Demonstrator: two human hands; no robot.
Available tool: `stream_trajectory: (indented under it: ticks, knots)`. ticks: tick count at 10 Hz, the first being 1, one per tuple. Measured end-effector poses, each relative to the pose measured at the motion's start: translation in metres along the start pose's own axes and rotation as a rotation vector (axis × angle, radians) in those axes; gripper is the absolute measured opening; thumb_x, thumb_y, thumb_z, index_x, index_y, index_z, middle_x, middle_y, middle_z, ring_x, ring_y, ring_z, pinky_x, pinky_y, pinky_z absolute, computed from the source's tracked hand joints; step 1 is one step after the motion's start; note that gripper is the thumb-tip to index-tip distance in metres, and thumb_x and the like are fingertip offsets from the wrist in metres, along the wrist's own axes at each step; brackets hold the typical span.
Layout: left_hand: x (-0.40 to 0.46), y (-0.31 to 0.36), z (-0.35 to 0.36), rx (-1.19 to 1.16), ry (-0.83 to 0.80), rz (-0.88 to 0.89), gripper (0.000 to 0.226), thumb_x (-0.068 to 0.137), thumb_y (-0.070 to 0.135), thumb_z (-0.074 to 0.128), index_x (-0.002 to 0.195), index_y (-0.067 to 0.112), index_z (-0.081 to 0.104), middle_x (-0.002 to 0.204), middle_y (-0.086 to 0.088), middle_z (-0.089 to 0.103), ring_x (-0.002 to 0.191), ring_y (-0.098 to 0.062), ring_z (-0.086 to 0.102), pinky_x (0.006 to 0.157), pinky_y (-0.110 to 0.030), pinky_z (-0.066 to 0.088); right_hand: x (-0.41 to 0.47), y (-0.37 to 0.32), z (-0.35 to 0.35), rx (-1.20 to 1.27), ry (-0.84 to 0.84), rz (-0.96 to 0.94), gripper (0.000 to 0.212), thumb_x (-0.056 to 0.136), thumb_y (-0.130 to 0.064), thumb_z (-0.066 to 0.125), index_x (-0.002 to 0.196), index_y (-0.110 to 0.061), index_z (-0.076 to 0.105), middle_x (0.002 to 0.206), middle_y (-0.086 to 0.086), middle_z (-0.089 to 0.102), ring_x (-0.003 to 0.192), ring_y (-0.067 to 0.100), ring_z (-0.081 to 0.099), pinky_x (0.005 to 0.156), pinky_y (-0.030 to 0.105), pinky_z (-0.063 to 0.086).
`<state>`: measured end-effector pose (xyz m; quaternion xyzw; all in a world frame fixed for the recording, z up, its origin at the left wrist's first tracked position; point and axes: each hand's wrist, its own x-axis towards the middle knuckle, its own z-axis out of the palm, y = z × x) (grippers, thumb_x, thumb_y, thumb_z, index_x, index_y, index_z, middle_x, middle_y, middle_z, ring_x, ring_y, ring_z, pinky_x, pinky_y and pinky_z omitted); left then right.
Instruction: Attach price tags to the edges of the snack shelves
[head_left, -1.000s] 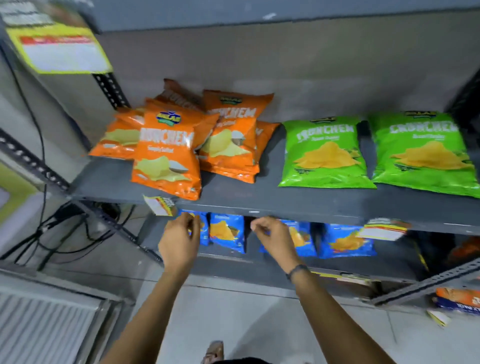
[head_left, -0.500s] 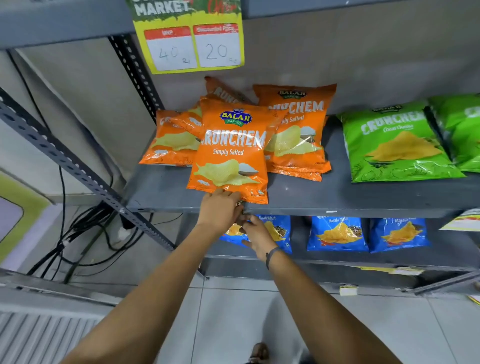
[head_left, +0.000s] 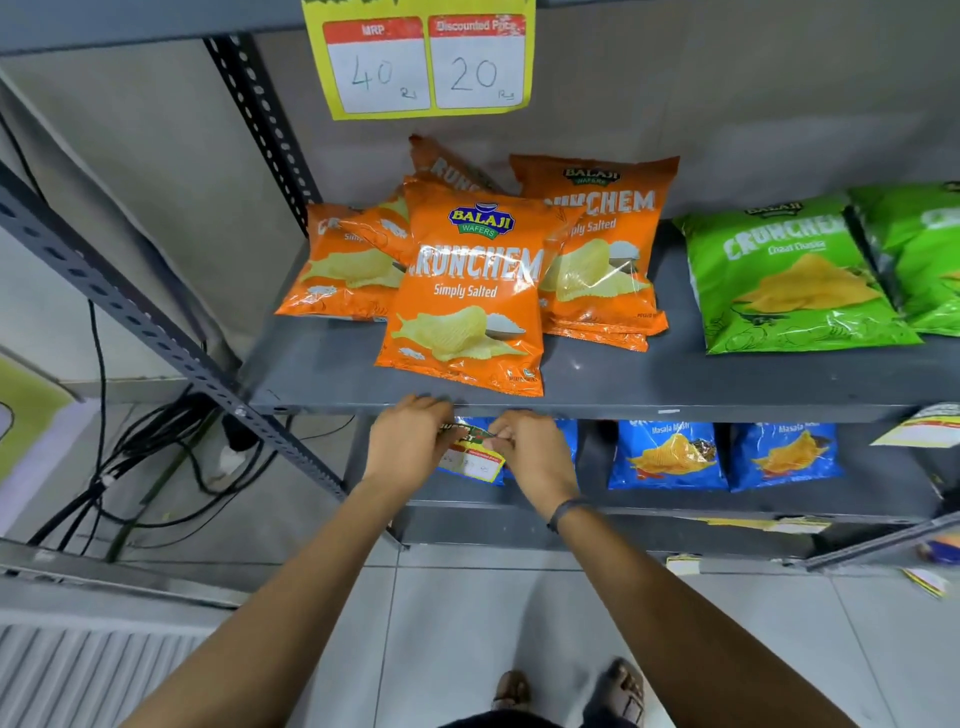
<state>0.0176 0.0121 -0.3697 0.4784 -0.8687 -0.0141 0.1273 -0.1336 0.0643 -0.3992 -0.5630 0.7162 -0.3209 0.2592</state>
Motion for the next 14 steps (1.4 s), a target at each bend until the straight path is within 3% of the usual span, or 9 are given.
stream_trajectory:
  ticks: [1, 2, 6, 7, 8, 9, 10, 11, 14]
  knots:
    - [-0.001, -0.002, 0.001, 0.209, -0.084, 0.029, 0.025, 0.055, 0.031, 0.087, 0.06, 0.017, 0.067, 0.062, -0.001, 0.07, 0.066, -0.025, 0.066, 0.048, -0.028, 0.05, 0.0, -0.01, -0.001, -0.522, 0.022, -0.13, 0.018, 0.072, -0.029, 0.075, 0.075, -0.015, 0.064, 0.075, 0.003, 0.071, 0.072, 0.022, 0.066, 0.054, 0.027, 0.049]
    - [0.003, -0.003, 0.007, 0.3, -0.08, 0.016, 0.029, 0.045, 0.031, 0.089, 0.049, 0.016, 0.066, 0.05, 0.0, 0.067, 0.058, -0.022, 0.066, 0.048, -0.023, 0.048, 0.004, -0.021, 0.0, -0.781, 0.004, -0.141, 0.033, 0.039, -0.028, 0.088, 0.045, -0.02, 0.056, 0.039, -0.003, 0.058, 0.035, 0.011, 0.055, 0.036, 0.013, 0.025]
    - [0.01, -0.005, 0.02, 0.339, -0.031, -0.095, 0.041, 0.055, 0.055, 0.081, 0.047, 0.018, 0.067, 0.038, 0.001, 0.06, 0.035, -0.016, 0.057, 0.045, -0.016, 0.033, 0.01, -0.031, -0.007, -0.866, 0.183, -0.158, 0.034, 0.018, -0.007, 0.079, 0.033, -0.017, 0.049, 0.027, -0.003, 0.046, 0.024, 0.012, 0.043, 0.045, 0.011, 0.018]
    - [0.009, -0.004, 0.011, 0.311, 0.021, -0.093, 0.046, 0.058, 0.046, 0.083, 0.04, 0.014, 0.056, 0.036, -0.002, 0.057, 0.032, -0.02, 0.053, 0.047, -0.019, 0.024, 0.012, -0.031, -0.012, -0.871, 0.224, -0.166, 0.042, 0.02, -0.008, 0.081, 0.033, -0.017, 0.042, 0.028, -0.004, 0.045, 0.025, 0.014, 0.032, 0.044, 0.011, 0.017]
    - [0.013, -0.004, 0.007, 0.285, -0.001, -0.089, 0.034, 0.07, 0.044, 0.076, 0.055, 0.015, 0.068, 0.046, -0.001, 0.065, 0.042, -0.02, 0.058, 0.048, -0.02, 0.024, 0.013, -0.035, -0.016, -0.833, 0.22, -0.147, 0.042, 0.021, -0.008, 0.084, 0.035, -0.016, 0.045, 0.028, -0.003, 0.045, 0.026, 0.015, 0.026, 0.044, 0.011, 0.017]
    - [0.015, -0.002, -0.001, 0.207, 0.007, -0.054, 0.034, 0.078, 0.044, 0.068, 0.063, 0.014, 0.069, 0.052, -0.004, 0.066, 0.05, -0.025, 0.06, 0.047, -0.017, 0.014, 0.014, -0.036, -0.02, -0.818, 0.155, -0.092, 0.03, 0.041, -0.013, 0.086, 0.048, -0.015, 0.057, 0.04, 0.001, 0.059, 0.035, 0.019, 0.054, 0.044, 0.013, 0.018]
    - [0.017, 0.003, -0.009, 0.192, -0.013, -0.069, 0.054, 0.081, 0.06, 0.056, 0.049, 0.016, 0.052, 0.046, 0.001, 0.047, 0.051, -0.023, 0.05, 0.045, -0.017, 0.012, 0.016, -0.032, -0.021, -0.703, 0.102, -0.174, 0.006, 0.08, -0.013, 0.065, 0.079, -0.009, 0.062, 0.076, 0.012, 0.071, 0.071, 0.033, 0.067, 0.053, 0.026, 0.033]
    - [0.025, 0.006, -0.015, 0.173, -0.077, -0.113, 0.064, 0.079, 0.065, 0.054, 0.043, 0.018, 0.031, 0.045, 0.004, 0.039, 0.053, -0.019, 0.046, 0.044, -0.018, 0.02, 0.015, -0.032, -0.025, -0.651, 0.101, -0.203, 0.017, 0.087, -0.024, 0.06, 0.088, -0.007, 0.06, 0.087, 0.014, 0.071, 0.081, 0.034, 0.066, 0.058, 0.03, 0.038]
    - [0.026, 0.023, -0.021, 0.248, -0.048, -0.148, 0.041, 0.08, 0.054, 0.061, 0.083, 0.013, 0.062, 0.086, -0.006, 0.069, 0.085, -0.026, 0.064, 0.06, -0.031, 0.042, 0.0, -0.022, -0.046, -0.514, 0.1, -0.207, 0.019, 0.087, -0.027, 0.06, 0.098, -0.011, 0.058, 0.099, 0.011, 0.069, 0.088, 0.032, 0.064, 0.066, 0.034, 0.051]
